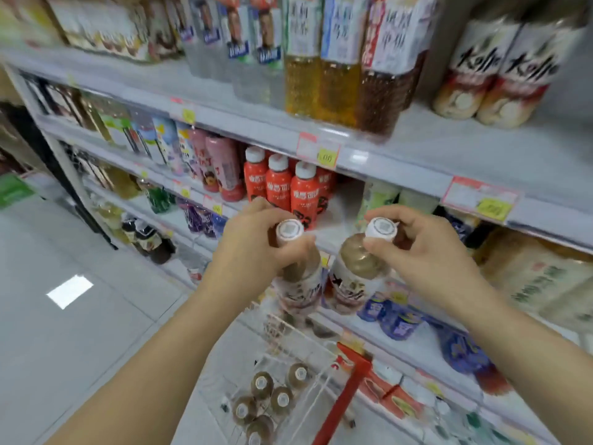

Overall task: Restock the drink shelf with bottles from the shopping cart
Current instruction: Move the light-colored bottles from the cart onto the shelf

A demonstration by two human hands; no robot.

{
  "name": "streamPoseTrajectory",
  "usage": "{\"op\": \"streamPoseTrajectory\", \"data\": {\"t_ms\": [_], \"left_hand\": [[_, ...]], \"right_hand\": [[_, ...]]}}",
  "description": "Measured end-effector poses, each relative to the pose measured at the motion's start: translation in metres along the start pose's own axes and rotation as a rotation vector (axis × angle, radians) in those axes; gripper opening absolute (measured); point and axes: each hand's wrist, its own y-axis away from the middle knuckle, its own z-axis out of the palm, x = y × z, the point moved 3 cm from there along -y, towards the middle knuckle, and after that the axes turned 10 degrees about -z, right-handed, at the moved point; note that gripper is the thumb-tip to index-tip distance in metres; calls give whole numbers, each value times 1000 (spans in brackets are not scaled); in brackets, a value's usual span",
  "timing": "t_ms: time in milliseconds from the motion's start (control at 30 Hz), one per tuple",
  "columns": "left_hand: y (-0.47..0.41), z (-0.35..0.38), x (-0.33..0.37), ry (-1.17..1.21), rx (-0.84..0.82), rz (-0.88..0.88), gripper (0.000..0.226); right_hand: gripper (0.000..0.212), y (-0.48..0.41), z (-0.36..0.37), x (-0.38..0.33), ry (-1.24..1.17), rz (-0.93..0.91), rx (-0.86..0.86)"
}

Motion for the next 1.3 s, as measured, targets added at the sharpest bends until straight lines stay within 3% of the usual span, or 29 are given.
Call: {"op": "streamPoseTrajectory", "data": {"t_ms": [300, 433, 533, 667, 933, 1100, 1300], "left_hand": [[-3, -28, 150, 226, 405, 498, 27], [-5, -14, 182, 357, 576, 641, 28], [-14, 5, 197, 430, 617, 703, 25], [-35, 32, 206, 530, 586, 617, 27], [-81, 43, 215, 635, 611, 500, 33], [-105, 60, 206, 685, 507, 374, 20], [-140, 81, 225, 661, 251, 200, 12]], "right_hand": [[30, 31, -129, -99, 286, -335, 284], [25, 42, -159, -103, 386, -467, 435], [26, 42, -170, -94, 462, -542, 516], [34, 33, -164, -71, 483, -563, 582], [23, -8, -176, -49, 354, -450, 698], [34, -40, -191, -45, 188, -309, 717], [21, -80, -201, -29, -6, -202, 732]]}}
